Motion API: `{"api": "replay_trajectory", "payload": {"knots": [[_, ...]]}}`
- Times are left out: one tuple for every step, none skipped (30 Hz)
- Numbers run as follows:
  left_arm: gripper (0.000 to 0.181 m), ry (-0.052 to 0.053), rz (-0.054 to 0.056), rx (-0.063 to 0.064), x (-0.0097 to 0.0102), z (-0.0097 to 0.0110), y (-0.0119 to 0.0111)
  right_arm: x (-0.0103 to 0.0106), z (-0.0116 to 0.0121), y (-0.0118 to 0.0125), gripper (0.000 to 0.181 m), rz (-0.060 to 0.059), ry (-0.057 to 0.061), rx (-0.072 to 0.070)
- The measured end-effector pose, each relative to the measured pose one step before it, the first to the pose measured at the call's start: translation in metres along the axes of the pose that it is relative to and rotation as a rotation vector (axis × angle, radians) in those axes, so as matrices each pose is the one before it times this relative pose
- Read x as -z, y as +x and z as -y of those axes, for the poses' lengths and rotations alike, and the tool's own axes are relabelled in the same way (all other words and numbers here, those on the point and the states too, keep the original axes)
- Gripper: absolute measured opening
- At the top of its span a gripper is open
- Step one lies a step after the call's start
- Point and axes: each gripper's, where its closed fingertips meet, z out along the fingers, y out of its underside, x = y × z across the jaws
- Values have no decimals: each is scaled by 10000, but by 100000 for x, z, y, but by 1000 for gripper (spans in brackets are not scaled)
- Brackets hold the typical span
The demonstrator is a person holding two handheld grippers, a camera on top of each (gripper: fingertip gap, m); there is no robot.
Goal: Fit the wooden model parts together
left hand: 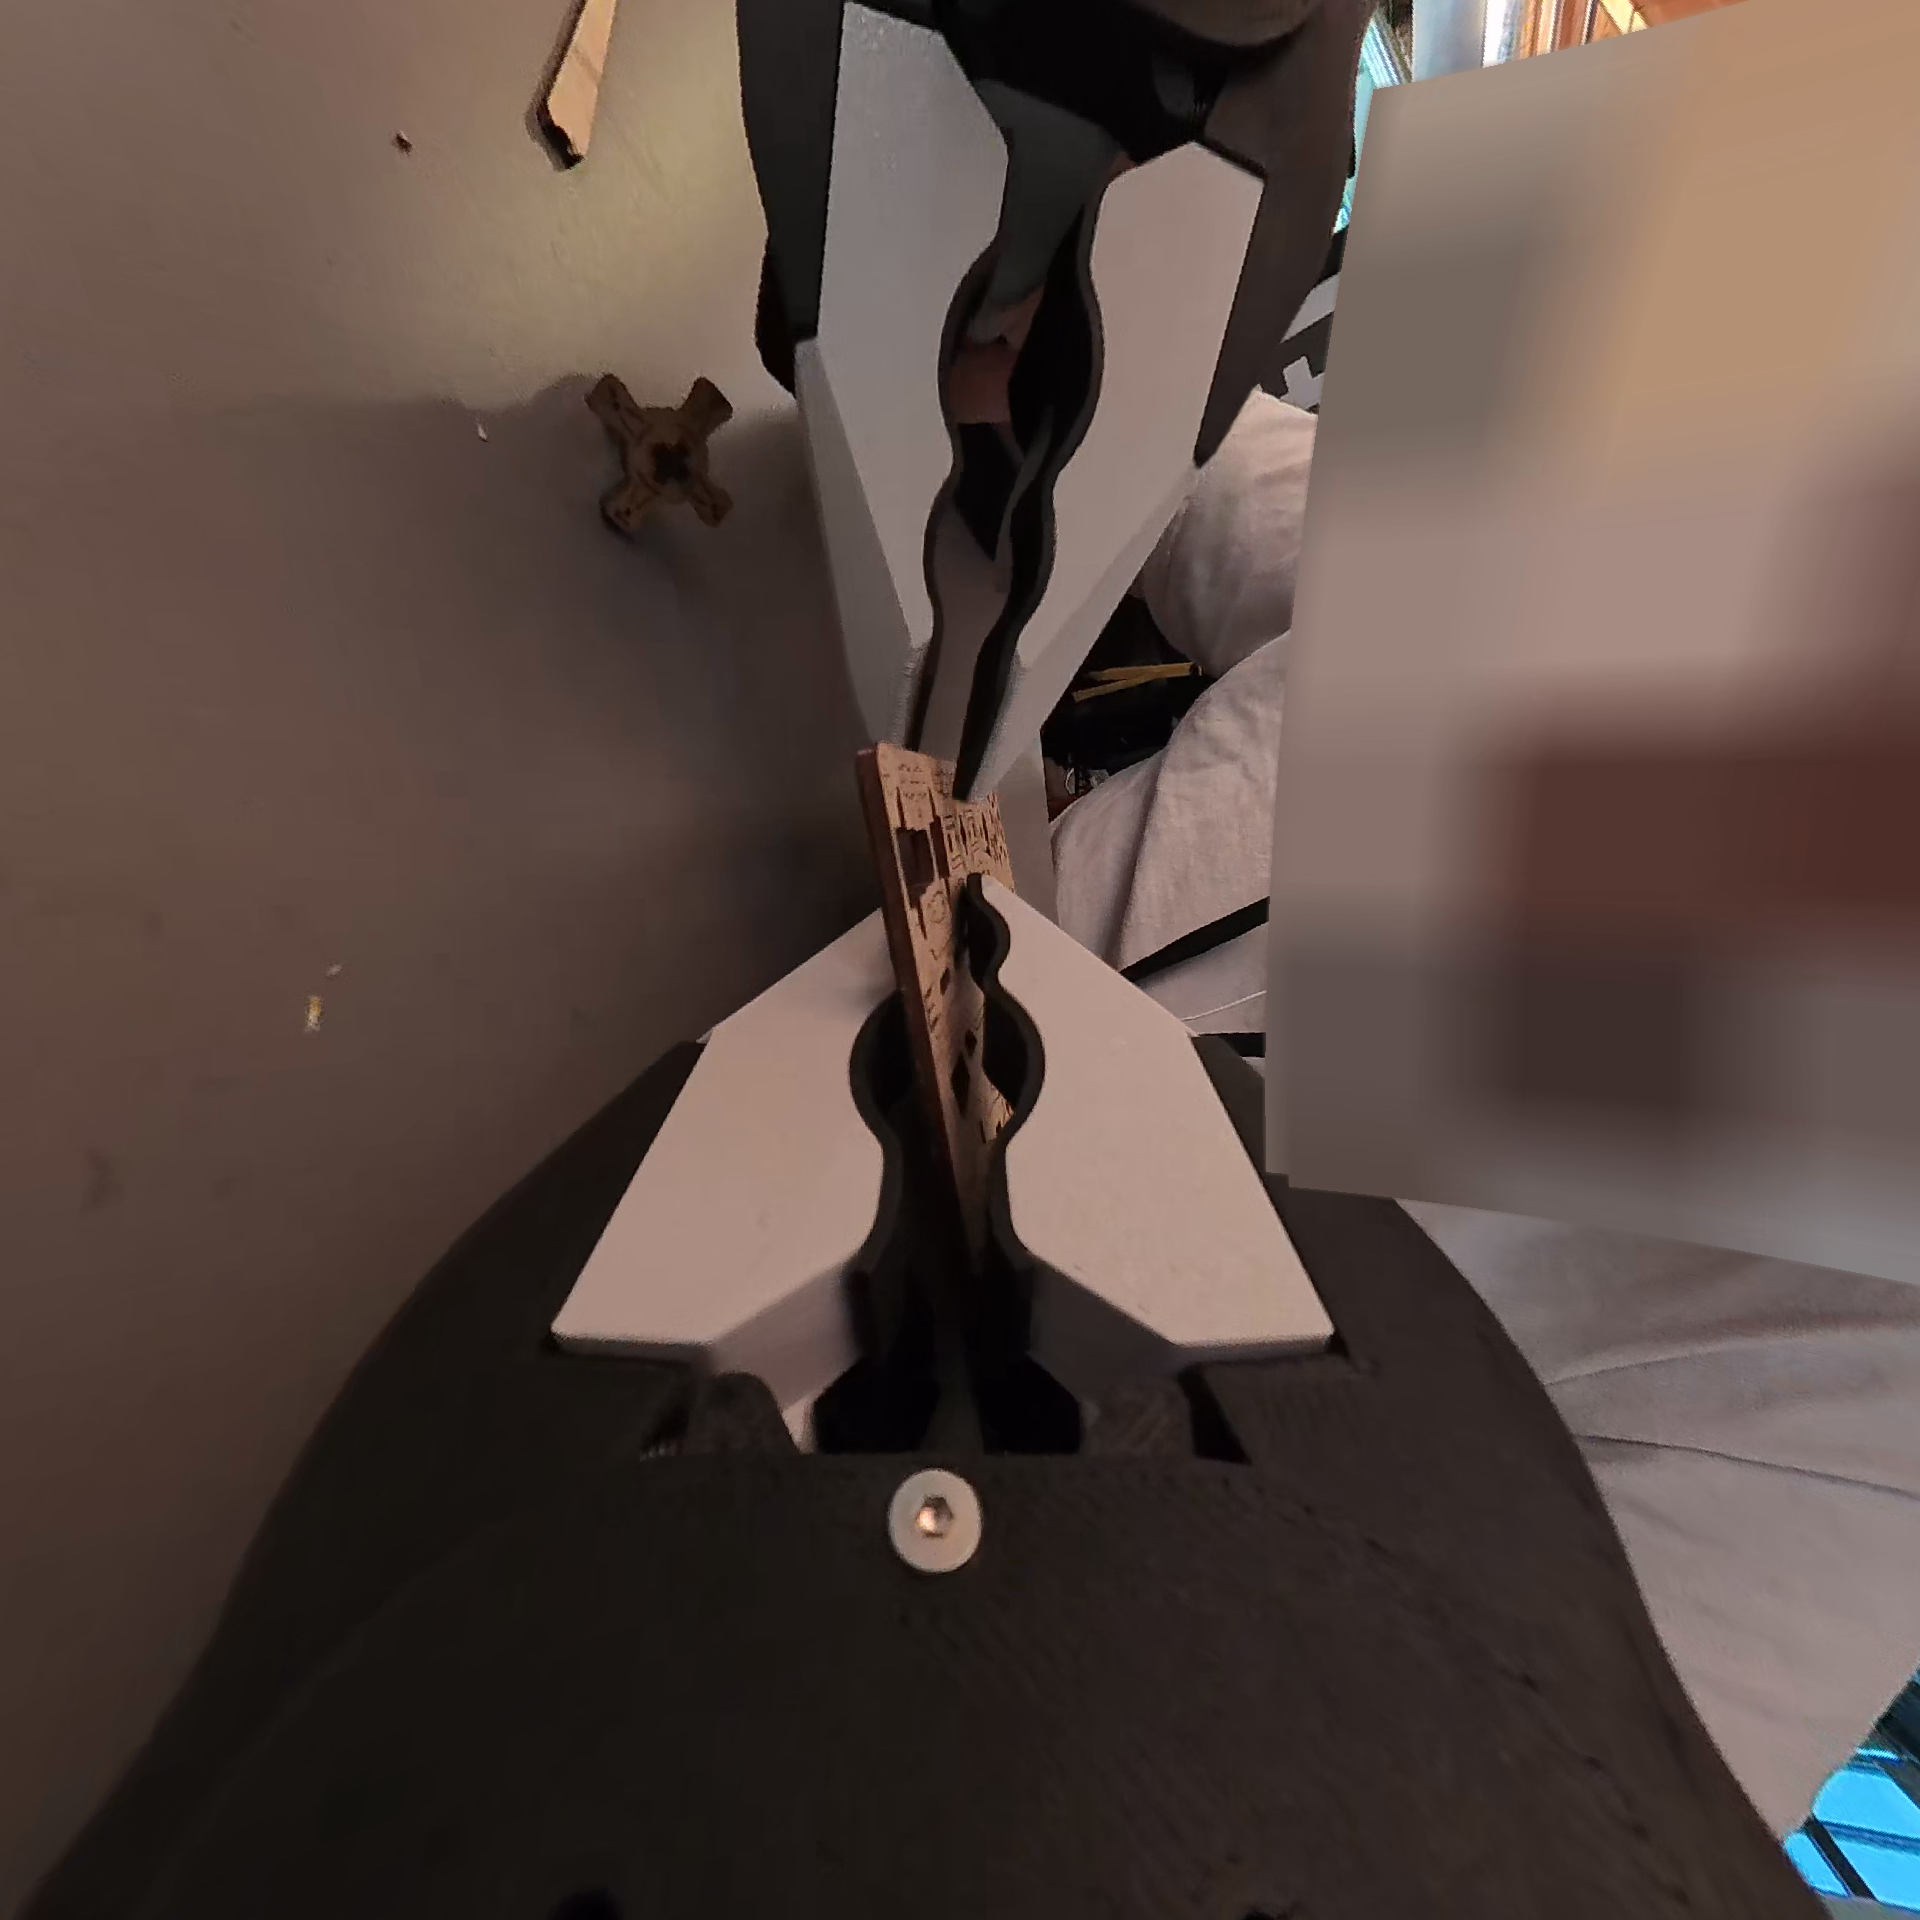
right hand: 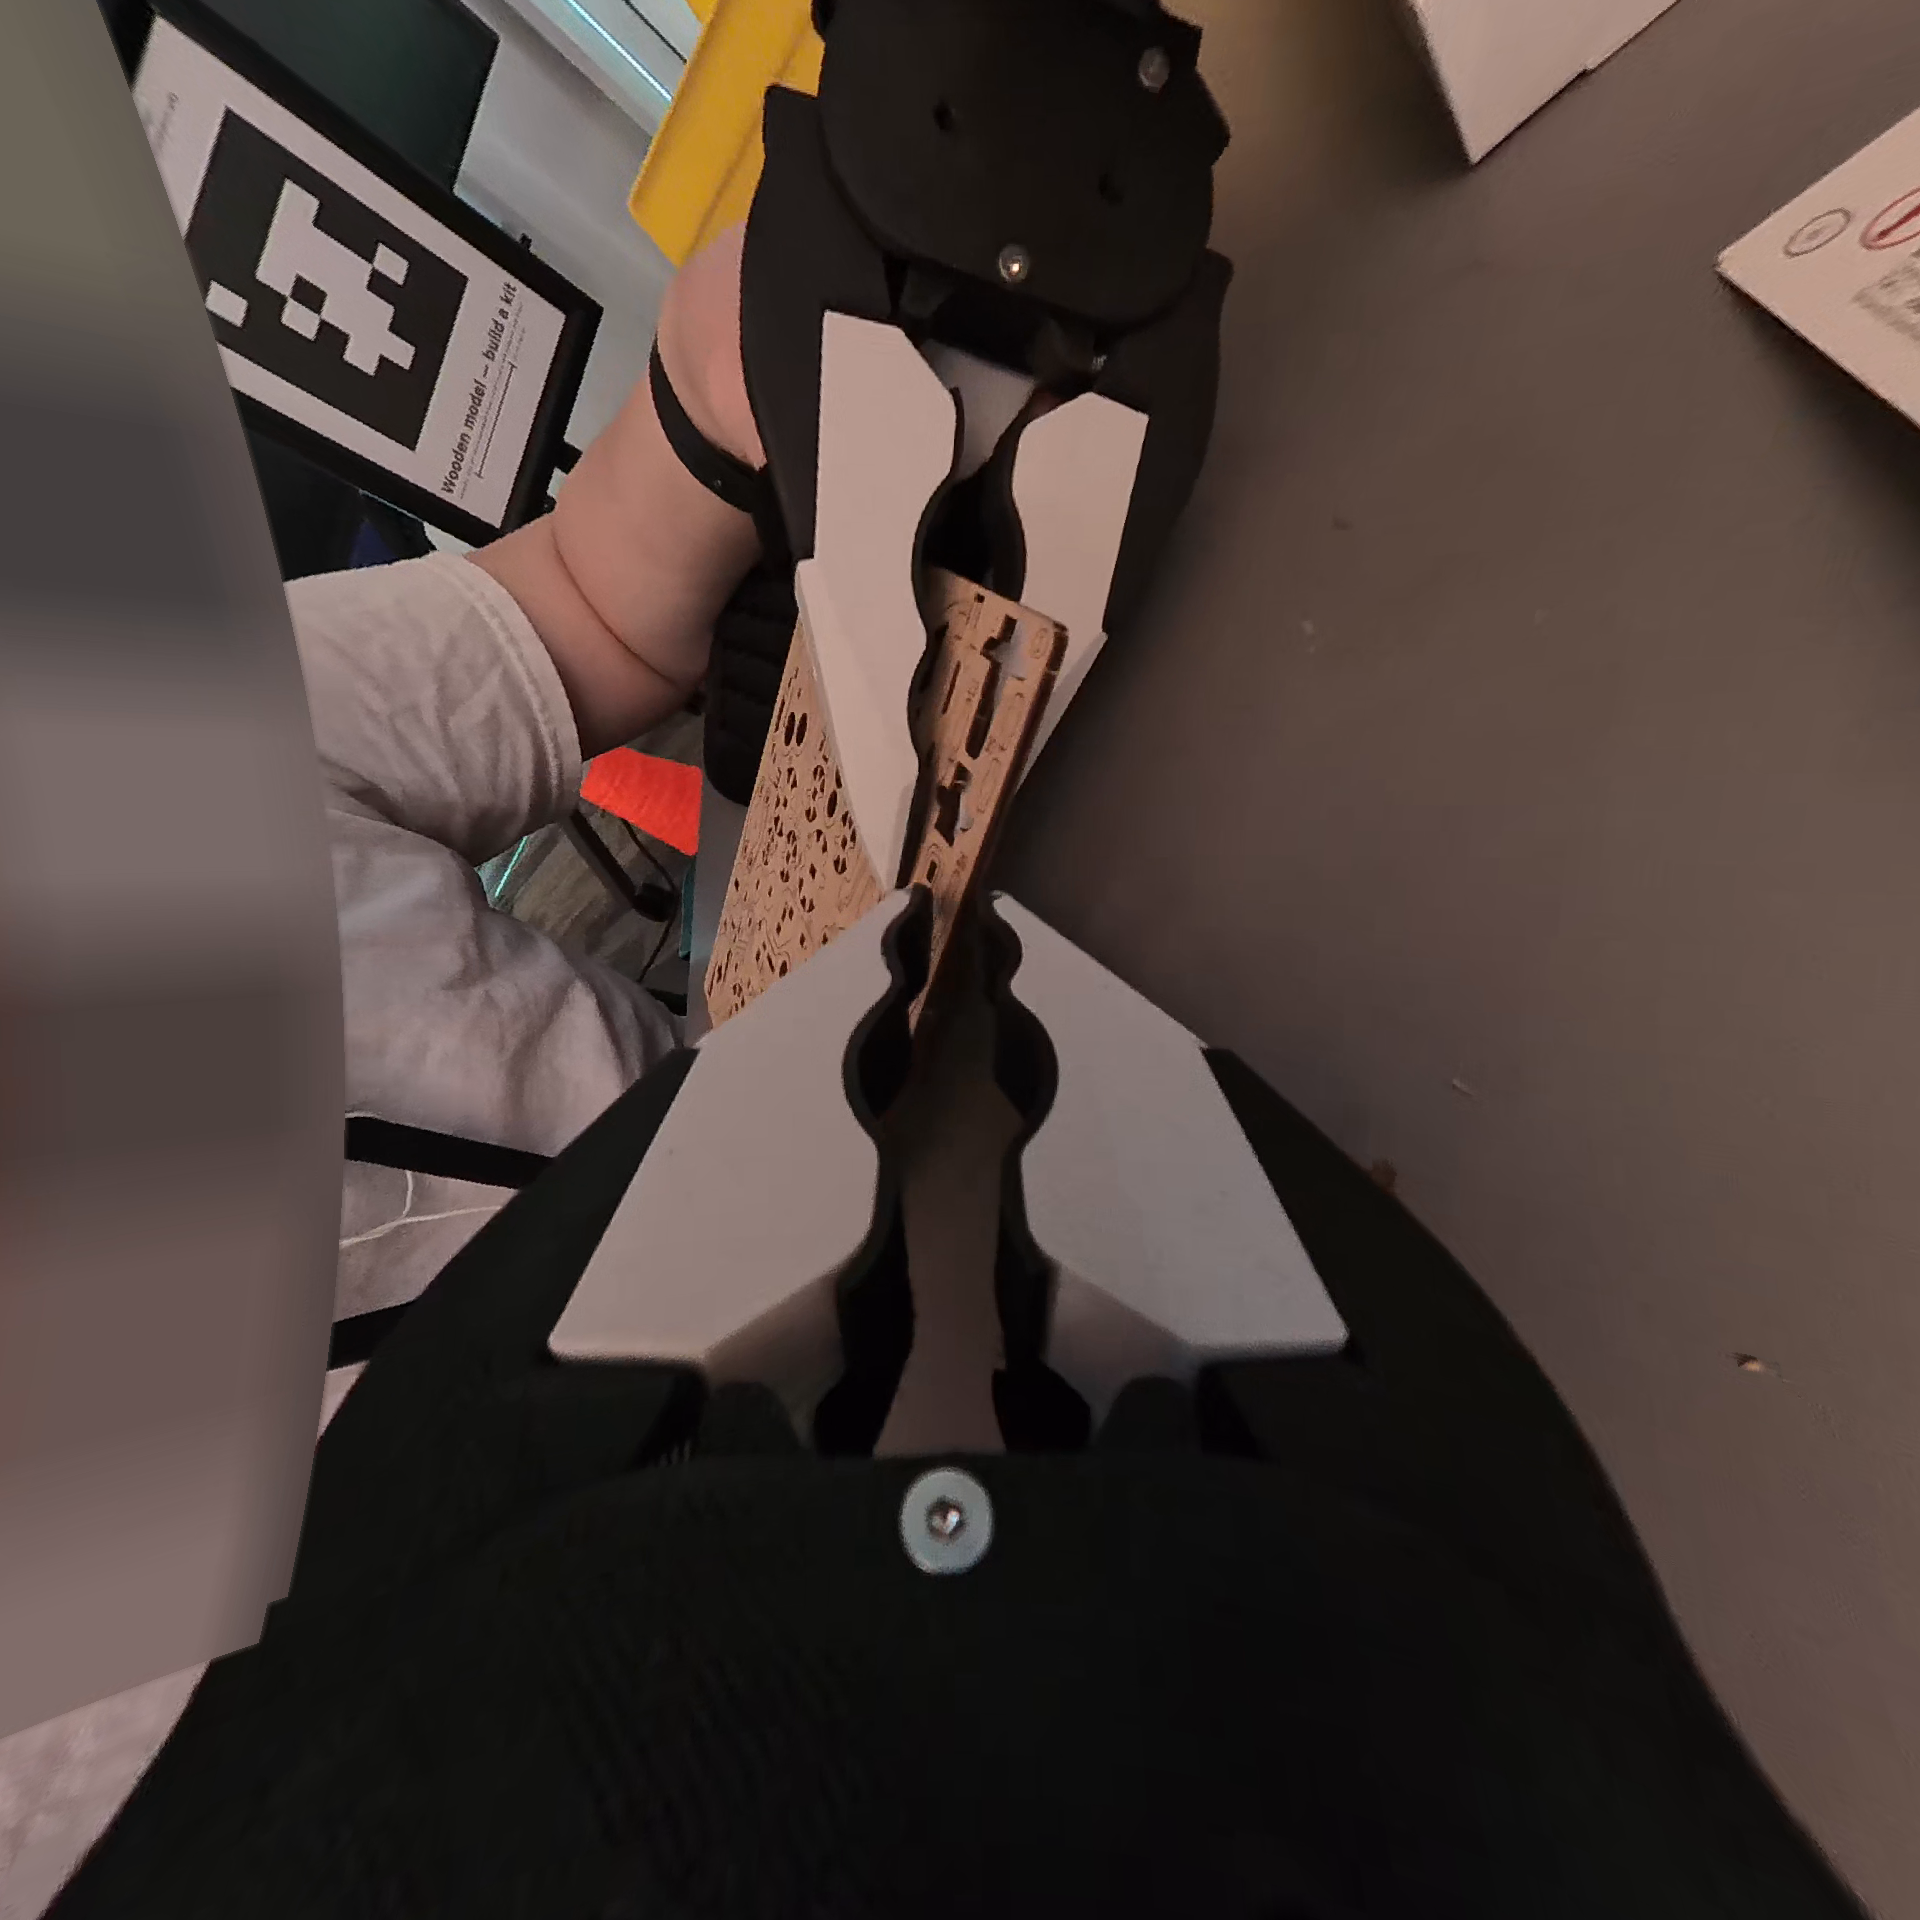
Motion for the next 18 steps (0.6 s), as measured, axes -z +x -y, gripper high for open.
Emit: {"api": "replay_trajectory", "payload": {"knots": [[3,3,26,19,-2,12,-72,-19,-25,12,7,47,2,-100],[3,-3,56,20,15,-1,-113,-88,3,-4,10,43,26,-123],[3,0,37,18,7,3,-76,-114,-20,-26,13,26,1,-88],[3,0,1,6,-9,1,-18,-111,-31,24,13,-42,-10,-1],[3,-7,17,-14,-25,6,-9,-111,-85,45,12,-91,-47,50],[3,-5,42,-18,-13,3,-49,-108,-98,57,12,-101,-75,58],[3,0,31,-13,-14,14,-21,-84,-68,77,12,-93,-43,45],[3,9,5,-10,-4,17,-5,-111,-119,-19,12,-27,-67,19],[3,7,-6,2,0,22,4,-126,-142,-45,12,-11,-94,10],[3,-10,13,12,-19,-20,-23,-84,-56,96,11,-95,-38,46],[3,-17,44,3,-16,-16,-66,-17,-25,89,11,-93,-15,53],[3,-10,43,-8,-25,-1,-51,-2,-33,46,11,-46,-19,-5],[3,-3,22,-16,-25,17,-9,20,8,1,11,-2,4,-5],[3,4,7,-22,-10,16,18,24,14,-11,10,6,23,19],[3,5,-13,-6,-6,0,29,20,-6,-5,10,-13,-4,13],[2,-14,-43,18,-13,-33,63,-9,-34,-15,9,-39,-34,79],[2,-45,-64,28,-44,-87,74,-20,-101,-35,9,-39,-80,116],[2,-57,-26,18,-59,-87,24,-58,-111,-6,9,-41,-84,79]]}}
